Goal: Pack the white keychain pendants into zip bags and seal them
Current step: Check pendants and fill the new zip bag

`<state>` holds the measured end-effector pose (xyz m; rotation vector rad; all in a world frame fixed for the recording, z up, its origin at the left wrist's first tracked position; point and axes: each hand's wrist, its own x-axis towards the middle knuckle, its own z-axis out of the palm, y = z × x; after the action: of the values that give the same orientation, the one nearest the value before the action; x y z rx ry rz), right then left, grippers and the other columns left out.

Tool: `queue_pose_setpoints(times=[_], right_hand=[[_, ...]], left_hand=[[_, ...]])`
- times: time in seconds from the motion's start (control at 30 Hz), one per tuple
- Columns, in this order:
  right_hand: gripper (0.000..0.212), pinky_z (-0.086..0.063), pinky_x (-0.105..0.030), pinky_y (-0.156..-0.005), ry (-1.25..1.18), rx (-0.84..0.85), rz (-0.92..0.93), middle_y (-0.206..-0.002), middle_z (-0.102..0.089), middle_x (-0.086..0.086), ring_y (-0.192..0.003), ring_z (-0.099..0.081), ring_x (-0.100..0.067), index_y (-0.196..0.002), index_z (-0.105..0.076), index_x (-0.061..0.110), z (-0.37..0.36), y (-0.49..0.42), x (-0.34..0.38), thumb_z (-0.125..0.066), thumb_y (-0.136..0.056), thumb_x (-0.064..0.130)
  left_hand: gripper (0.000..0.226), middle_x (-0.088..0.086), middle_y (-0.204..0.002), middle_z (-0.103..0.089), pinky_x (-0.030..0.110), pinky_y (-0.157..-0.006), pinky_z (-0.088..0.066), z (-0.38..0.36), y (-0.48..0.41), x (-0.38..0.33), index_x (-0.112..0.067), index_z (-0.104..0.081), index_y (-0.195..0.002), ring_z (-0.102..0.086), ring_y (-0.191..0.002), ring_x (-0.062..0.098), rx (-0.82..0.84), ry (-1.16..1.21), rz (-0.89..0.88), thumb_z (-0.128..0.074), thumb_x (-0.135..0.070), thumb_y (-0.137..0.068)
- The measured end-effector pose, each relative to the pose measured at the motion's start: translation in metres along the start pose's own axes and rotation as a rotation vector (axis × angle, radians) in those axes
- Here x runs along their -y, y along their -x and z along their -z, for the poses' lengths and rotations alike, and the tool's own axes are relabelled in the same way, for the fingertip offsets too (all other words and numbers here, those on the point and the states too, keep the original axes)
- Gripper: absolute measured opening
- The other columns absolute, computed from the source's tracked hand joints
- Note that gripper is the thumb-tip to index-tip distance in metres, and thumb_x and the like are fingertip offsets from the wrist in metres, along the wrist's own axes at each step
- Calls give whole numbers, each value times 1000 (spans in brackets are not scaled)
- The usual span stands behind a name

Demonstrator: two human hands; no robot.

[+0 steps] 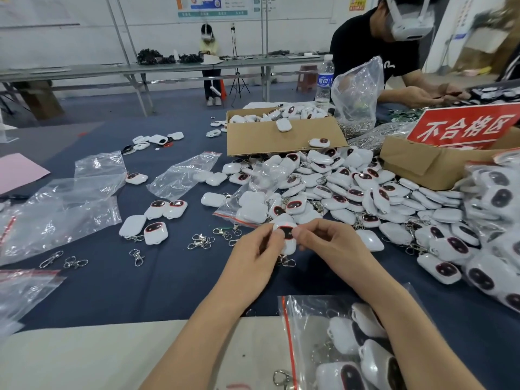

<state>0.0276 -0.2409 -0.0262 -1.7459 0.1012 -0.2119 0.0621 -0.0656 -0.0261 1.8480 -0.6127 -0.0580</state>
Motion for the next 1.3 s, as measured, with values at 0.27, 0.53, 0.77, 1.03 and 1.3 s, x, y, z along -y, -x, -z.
queue_pose_setpoints(times=[0.27,0.53,0.77,1.03,1.3], right_hand=[[12,-43,-6,-60,25,-10,3,-63,-68,15,-58,-57,6,-81,-76,22,-2,0,-2,-72,-92,27],[13,-44,-5,-63,62,-34,12,-70,-72,14,-63,-61,6,-80,-76,25,-3,0,0,-71,-92,29],[8,-47,-7,-66,11,-62,10,-81,-77,7,-72,-67,1,-85,-79,25,-1,3,2,-74,-89,29],[7,-49,-9,-65,-108,-32,2,-78,-78,5,-69,-69,0,-82,-80,28,-1,5,7,-77,-79,34],[15,-50,-9,-68,-100,-26,6,-84,-78,6,-76,-71,-3,-84,-80,34,1,4,5,-76,-73,45]], left_hand=[[33,-5,-64,-41,22,-57,-32,-1,1,1,-8,-60,-88,-36,-62,7,26,1,-2,-47,-31,-107],[29,-12,-65,-46,20,-58,-34,-1,-1,3,-23,-63,-85,-39,-62,6,52,24,12,-47,-34,-107],[17,-14,-80,-65,15,-68,-43,0,-1,3,-27,-69,-101,-56,-72,9,106,110,36,-52,-29,-105],[24,0,-100,-77,40,-90,-51,3,-1,3,-29,-65,-120,-65,-100,33,177,179,39,-58,-15,-102],[25,-2,-101,-78,36,-92,-51,3,-2,5,-30,-64,-122,-66,-102,31,196,187,22,-58,-16,-102]])
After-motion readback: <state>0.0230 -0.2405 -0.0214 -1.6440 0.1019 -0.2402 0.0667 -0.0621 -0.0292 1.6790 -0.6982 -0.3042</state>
